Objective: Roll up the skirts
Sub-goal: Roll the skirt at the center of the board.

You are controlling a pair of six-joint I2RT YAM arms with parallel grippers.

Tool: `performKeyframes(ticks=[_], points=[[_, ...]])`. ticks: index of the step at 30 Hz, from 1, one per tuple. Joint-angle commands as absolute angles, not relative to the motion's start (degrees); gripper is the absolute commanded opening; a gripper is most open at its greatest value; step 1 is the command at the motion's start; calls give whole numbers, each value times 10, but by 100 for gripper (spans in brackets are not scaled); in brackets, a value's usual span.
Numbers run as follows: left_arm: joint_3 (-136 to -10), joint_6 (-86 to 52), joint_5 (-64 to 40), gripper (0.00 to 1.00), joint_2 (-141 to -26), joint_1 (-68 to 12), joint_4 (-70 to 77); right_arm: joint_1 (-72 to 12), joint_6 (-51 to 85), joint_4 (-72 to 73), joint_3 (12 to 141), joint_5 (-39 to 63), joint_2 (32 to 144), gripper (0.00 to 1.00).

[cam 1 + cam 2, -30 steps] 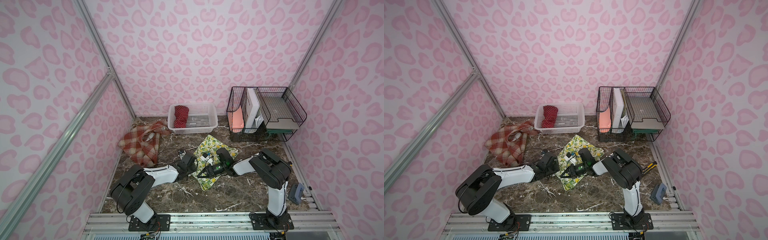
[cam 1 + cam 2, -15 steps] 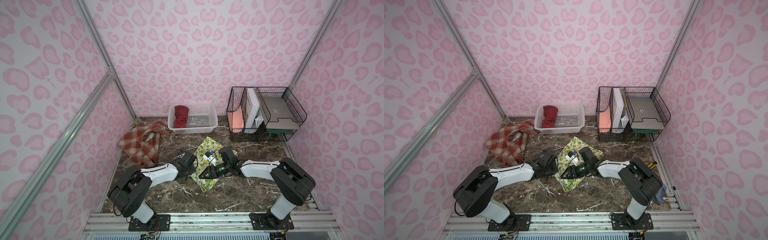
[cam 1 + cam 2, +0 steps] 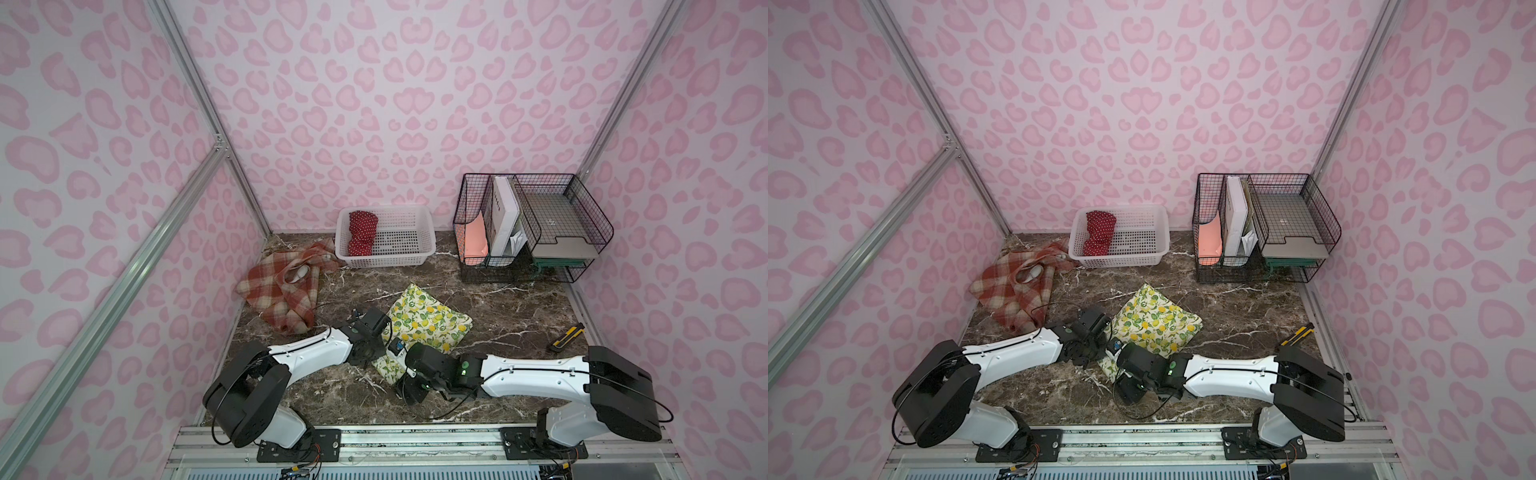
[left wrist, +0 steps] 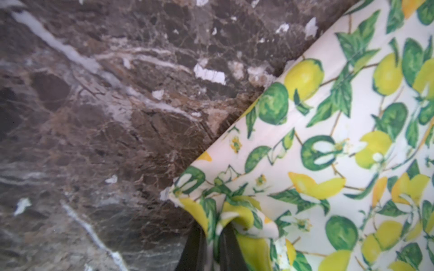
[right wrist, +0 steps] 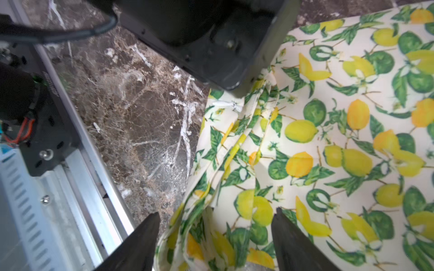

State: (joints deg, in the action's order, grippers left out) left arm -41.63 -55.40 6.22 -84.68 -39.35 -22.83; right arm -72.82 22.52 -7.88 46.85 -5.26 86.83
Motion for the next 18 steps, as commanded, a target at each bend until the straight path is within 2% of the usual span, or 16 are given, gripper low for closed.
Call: performKeyframes(ticks=[1,6,18], points=[[-414,-560,51,0,-846,-395,-266,-730,224,-62,466,-108,887,80],[-413,-564,55,0,-849,-398,-271,-730,250,-33,457,-69,885,78],[-411,-571,49,0,-856,-402,-264,-698,272,32,440,58,952,7]])
